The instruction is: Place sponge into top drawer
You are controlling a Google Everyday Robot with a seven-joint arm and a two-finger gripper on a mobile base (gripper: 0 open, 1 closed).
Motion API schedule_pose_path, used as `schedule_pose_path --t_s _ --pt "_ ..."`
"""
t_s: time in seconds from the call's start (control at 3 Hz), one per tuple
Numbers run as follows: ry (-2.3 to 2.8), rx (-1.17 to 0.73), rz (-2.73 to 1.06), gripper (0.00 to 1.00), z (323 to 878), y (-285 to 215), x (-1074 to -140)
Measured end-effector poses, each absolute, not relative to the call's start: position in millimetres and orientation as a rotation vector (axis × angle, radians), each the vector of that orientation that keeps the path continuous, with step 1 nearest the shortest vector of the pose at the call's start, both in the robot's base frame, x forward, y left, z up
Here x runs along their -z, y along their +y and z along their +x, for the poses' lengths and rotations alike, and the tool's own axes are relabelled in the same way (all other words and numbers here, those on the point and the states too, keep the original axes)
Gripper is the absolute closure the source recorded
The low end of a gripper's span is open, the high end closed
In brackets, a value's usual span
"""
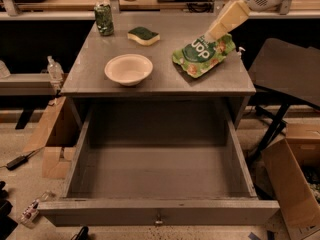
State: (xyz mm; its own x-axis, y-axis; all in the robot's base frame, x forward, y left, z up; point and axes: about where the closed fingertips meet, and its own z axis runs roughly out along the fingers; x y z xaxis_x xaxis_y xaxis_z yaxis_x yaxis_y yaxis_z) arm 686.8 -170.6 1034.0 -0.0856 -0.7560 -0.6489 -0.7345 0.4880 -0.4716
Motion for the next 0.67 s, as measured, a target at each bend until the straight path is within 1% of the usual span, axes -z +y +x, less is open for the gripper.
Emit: schedule_pose_path --t_s 0.33,0.67 --pt "1.796 -0.032 -1.113 0.00 770.3 -117.6 -1004.5" --pt "1.725 -0.099 -0.988 0.00 836.5 -81.5 -993.8"
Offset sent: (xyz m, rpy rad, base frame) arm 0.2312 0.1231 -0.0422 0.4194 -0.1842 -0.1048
